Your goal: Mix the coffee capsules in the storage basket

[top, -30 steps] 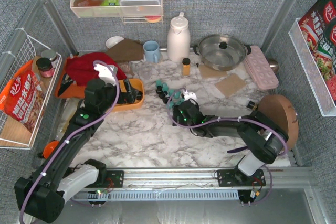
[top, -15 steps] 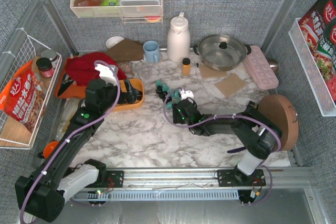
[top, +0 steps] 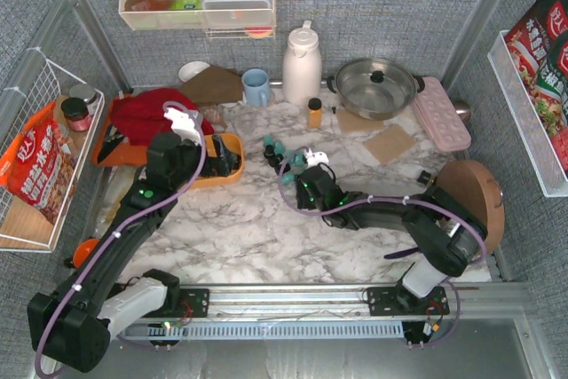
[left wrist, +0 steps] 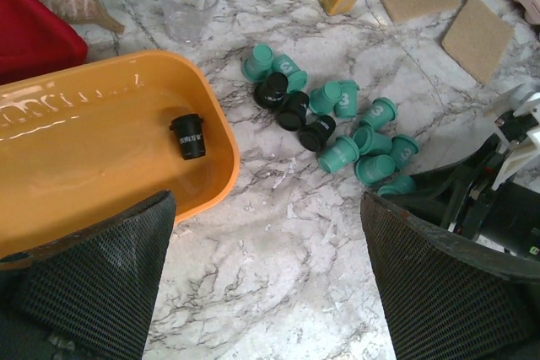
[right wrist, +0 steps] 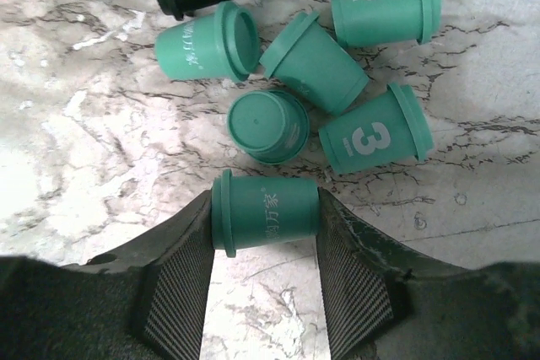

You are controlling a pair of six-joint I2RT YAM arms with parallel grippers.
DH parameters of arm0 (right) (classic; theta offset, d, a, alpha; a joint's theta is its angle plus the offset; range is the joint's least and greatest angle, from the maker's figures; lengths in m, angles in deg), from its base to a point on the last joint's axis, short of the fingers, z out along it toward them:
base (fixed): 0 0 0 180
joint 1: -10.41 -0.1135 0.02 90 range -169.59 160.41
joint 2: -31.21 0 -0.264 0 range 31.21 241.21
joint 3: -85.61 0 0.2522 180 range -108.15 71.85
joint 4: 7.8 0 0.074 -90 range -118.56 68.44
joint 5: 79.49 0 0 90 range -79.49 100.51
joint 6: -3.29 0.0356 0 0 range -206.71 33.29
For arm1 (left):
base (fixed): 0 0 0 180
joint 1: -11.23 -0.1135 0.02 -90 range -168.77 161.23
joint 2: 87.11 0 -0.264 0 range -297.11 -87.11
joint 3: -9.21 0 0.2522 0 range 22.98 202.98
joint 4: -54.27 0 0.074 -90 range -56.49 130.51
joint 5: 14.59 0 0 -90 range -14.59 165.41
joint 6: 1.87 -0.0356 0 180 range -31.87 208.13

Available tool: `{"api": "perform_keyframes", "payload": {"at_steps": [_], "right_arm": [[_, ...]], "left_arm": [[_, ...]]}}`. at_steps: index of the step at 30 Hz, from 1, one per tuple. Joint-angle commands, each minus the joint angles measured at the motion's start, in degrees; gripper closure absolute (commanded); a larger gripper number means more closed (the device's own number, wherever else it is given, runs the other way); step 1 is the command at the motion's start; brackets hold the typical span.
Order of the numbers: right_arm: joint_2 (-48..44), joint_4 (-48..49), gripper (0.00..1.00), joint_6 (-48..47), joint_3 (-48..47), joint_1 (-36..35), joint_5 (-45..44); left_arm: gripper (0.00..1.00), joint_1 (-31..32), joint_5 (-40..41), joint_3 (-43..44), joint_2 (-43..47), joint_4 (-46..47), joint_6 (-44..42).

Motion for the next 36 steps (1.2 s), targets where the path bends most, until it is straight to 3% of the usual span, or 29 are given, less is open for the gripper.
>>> {"api": "perform_keyframes", "payload": {"at_steps": [1,10,17,21,28,36], "right_arm": [[-3.3,-3.6,0.66,0.2,-1.3,0.2,2.4],[-12.4,-23.3,0.66,-10.1,-11.5,3.0,19.9],[-19.8,-33.2,0.66,-17.1,-16.6,6.6,32.1],[-23.1,-36.2,0.66,-19.2,-19.2,8.5,35.5],[-26.1,-36.8,0.66,-17.1,-20.3,10.3,40.5],[-28.5,-33.5,0.66,-10.0,-19.6,10.5,44.1]], "left_arm": [[0.01,0.0,-4.0,-0.4,-0.3,3.3,0.3],[0.01,0.7,-14.6,-4.3,0.4,14.5,1.3],[0.01,8.2,-15.2,-15.9,4.8,43.1,-11.4],[0.01,12.2,-18.3,-18.2,0.3,48.2,-25.0],[0.01,15.3,-23.4,-24.3,-12.8,69.5,-44.7],[0.01,17.4,-23.2,-23.1,-27.4,87.1,-51.8]]}}
